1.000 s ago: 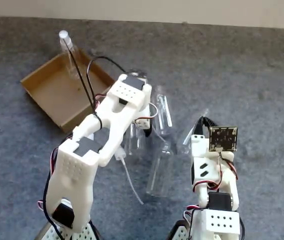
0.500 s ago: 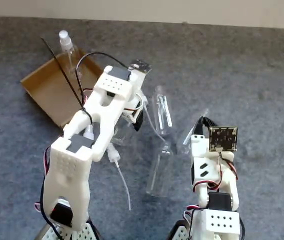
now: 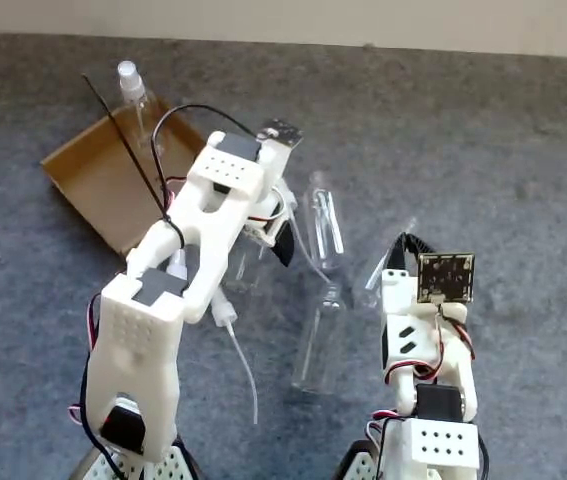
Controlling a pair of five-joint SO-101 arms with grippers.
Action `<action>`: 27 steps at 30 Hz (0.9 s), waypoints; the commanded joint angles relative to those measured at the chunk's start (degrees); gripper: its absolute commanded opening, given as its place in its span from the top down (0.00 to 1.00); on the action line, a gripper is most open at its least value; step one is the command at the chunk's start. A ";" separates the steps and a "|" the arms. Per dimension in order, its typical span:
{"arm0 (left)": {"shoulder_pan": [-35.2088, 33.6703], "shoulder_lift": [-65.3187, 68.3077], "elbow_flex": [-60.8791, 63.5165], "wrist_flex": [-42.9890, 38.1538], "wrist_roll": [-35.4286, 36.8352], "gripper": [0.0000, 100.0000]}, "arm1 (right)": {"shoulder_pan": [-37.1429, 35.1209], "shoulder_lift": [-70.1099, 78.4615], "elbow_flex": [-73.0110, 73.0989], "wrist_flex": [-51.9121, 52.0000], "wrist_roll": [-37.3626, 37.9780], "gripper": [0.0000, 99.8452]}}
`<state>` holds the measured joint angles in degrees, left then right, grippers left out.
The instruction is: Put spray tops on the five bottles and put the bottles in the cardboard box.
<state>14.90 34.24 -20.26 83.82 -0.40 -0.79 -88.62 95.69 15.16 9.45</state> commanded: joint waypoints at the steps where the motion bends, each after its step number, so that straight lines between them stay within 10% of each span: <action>1: -0.75 -2.24 -1.01 -0.53 4.84 0.69 | 0.66 -0.57 7.25 -1.54 0.70 0.99; 27: -0.48 -3.03 3.38 -7.82 9.05 0.95 | 0.66 -0.57 7.25 -1.54 0.70 0.99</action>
<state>14.99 34.24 -15.43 76.70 8.13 -0.79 -88.62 95.69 15.16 9.45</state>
